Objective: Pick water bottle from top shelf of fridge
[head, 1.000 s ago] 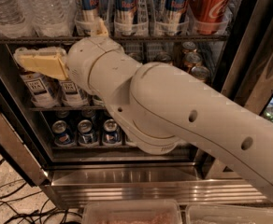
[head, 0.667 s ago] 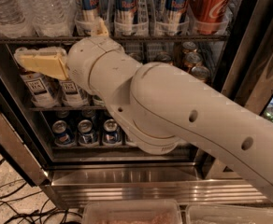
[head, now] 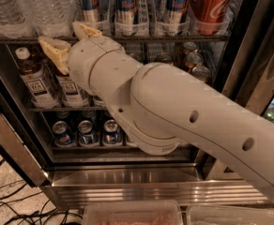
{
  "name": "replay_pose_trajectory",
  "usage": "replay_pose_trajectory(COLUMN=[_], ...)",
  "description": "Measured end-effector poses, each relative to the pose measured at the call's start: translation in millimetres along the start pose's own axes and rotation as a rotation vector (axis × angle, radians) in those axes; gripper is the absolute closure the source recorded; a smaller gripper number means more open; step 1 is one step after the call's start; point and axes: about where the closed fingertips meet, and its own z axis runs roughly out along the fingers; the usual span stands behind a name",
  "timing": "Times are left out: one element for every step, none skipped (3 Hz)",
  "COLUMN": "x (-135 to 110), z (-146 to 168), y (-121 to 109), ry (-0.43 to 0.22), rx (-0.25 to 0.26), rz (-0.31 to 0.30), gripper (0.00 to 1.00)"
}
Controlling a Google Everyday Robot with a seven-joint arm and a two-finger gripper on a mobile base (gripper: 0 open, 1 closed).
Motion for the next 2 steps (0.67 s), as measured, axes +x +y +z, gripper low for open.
replay_pose_trajectory(x=[0.0, 0.0], z=[0.0, 0.0], y=[0.0, 0.1], ry=[0.0, 0.0], rx=[0.0, 0.0], rz=[0.0, 0.0], gripper=[0.76, 0.64])
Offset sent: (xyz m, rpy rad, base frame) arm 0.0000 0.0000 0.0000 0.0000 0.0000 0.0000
